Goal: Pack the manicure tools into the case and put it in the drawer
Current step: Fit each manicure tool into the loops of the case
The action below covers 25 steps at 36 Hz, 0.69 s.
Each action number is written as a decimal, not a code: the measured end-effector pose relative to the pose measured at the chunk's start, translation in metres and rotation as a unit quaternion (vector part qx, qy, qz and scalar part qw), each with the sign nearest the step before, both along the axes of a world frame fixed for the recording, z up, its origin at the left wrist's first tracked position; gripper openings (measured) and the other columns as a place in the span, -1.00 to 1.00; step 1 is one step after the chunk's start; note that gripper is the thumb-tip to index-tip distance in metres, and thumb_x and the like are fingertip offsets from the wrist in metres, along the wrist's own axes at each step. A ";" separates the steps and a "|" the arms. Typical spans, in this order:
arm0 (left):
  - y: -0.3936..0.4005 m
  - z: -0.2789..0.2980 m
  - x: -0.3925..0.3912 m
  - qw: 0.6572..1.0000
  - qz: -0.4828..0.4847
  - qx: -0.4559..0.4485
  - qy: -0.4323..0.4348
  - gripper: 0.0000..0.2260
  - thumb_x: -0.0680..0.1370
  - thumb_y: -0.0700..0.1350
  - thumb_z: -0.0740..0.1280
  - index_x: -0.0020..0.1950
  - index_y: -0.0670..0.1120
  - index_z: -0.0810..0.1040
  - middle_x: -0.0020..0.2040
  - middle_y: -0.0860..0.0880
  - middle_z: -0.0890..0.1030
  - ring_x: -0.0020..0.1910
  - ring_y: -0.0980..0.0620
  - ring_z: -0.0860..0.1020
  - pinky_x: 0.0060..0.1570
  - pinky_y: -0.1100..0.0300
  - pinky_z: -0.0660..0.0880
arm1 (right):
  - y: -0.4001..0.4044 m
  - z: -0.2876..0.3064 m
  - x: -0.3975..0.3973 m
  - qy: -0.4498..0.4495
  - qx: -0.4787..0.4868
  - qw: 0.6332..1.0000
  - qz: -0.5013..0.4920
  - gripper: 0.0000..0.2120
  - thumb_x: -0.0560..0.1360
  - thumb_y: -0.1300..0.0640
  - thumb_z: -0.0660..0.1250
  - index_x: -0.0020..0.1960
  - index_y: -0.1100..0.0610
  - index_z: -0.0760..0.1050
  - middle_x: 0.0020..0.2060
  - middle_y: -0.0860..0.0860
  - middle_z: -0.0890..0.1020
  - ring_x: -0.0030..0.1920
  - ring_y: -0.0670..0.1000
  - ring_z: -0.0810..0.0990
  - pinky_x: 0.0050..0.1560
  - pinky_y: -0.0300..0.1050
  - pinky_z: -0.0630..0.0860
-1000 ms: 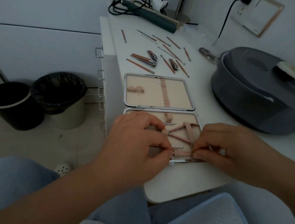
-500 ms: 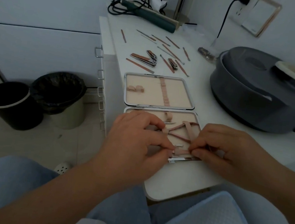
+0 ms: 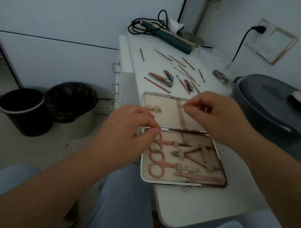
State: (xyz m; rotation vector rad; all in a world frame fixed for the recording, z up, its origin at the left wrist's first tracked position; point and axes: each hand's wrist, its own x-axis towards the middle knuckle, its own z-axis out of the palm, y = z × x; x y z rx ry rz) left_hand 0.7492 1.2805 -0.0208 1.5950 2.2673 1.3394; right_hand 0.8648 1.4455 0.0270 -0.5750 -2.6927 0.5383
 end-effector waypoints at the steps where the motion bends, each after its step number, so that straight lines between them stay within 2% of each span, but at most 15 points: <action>1: 0.001 -0.002 -0.004 1.000 0.001 -0.006 0.006 -0.93 0.42 -0.15 0.39 -0.15 -0.02 0.66 -0.12 0.13 0.51 -0.10 0.37 0.31 -0.06 0.68 0.11 | 0.007 -0.002 -0.014 0.010 0.000 1.000 -0.017 -0.91 0.44 -0.06 0.25 -0.23 -0.24 0.42 -0.30 -0.26 0.50 -0.26 -0.25 0.48 -0.28 -0.40 0.30; 4: 0.000 -0.011 -0.008 1.000 -0.005 -0.014 0.006 -0.93 0.41 -0.12 0.40 -0.15 0.01 0.65 -0.07 0.11 0.52 -0.07 0.35 0.32 -0.03 0.66 0.13 | 0.032 -0.010 -0.053 0.025 0.002 0.997 -0.066 -0.95 0.47 -0.01 0.29 -0.13 -0.16 0.49 -0.28 -0.28 0.48 -0.23 -0.27 0.44 -0.26 -0.41 0.26; 6: 0.000 -0.017 -0.007 1.000 -0.009 -0.013 0.007 -0.92 0.41 -0.11 0.40 -0.12 0.03 0.65 -0.03 0.13 0.49 -0.03 0.35 0.31 0.01 0.66 0.12 | 0.046 -0.015 -0.074 0.011 0.014 0.995 -0.096 -0.89 0.48 -0.03 0.28 -0.01 -0.10 0.52 -0.26 -0.27 0.46 -0.22 -0.22 0.43 -0.25 -0.40 0.25; 9: 0.000 -0.023 -0.008 1.000 -0.014 -0.009 -0.008 -0.90 0.43 -0.08 0.38 -0.10 0.05 0.65 -0.01 0.18 0.45 -0.01 0.33 0.32 0.03 0.61 0.17 | 0.061 -0.018 -0.098 -0.020 0.030 0.991 -0.130 -0.77 0.48 -0.03 0.27 0.11 -0.05 0.52 -0.05 -0.10 0.56 -0.10 -0.11 0.45 -0.06 -0.23 0.39; 11: 0.000 -0.024 -0.009 1.000 -0.017 -0.005 -0.017 -0.90 0.43 -0.05 0.36 -0.09 0.07 0.64 0.00 0.20 0.44 0.03 0.29 0.36 0.04 0.54 0.21 | 0.066 -0.018 -0.110 -0.046 0.048 0.987 -0.147 -0.75 0.48 -0.02 0.26 0.14 -0.03 0.53 0.07 -0.02 0.58 -0.09 -0.08 0.43 -0.08 -0.17 0.39; 13: 0.000 -0.026 -0.009 0.999 -0.020 -0.004 -0.027 -0.90 0.43 -0.05 0.36 -0.09 0.07 0.64 0.01 0.21 0.43 0.05 0.27 0.37 0.05 0.53 0.21 | 0.068 -0.019 -0.119 -0.081 0.070 0.983 -0.150 -0.74 0.50 -0.01 0.23 0.14 -0.01 0.54 0.10 0.01 0.58 -0.11 -0.06 0.42 -0.11 -0.18 0.36; 19: -0.001 -0.030 -0.009 0.997 -0.030 0.009 -0.069 -0.91 0.44 -0.05 0.36 -0.10 0.08 0.63 0.02 0.31 0.40 0.09 0.29 0.40 0.08 0.44 0.31 | 0.067 -0.019 -0.126 -0.144 0.081 0.976 -0.138 -0.73 0.51 0.06 0.13 0.04 0.03 0.58 -0.06 0.02 0.61 -0.14 0.00 0.49 -0.18 -0.16 0.37; 22: -0.001 -0.031 -0.008 0.996 -0.035 0.017 -0.081 -0.91 0.44 -0.07 0.36 -0.10 0.07 0.64 0.02 0.33 0.40 0.11 0.32 0.38 0.04 0.57 0.25 | 0.067 -0.020 -0.124 -0.140 0.077 0.977 -0.141 -0.74 0.51 0.03 0.14 0.01 0.04 0.60 -0.13 0.01 0.60 -0.16 -0.01 0.51 -0.21 -0.17 0.37; 25: -0.002 -0.031 -0.008 0.995 -0.036 0.021 -0.088 -0.91 0.44 -0.07 0.36 -0.10 0.06 0.64 0.04 0.34 0.39 0.11 0.33 0.38 0.04 0.59 0.23 | 0.066 -0.020 -0.122 -0.126 0.060 0.979 -0.145 -0.75 0.49 0.00 0.18 -0.06 0.06 0.62 -0.17 0.02 0.62 -0.19 0.00 0.53 -0.25 -0.18 0.37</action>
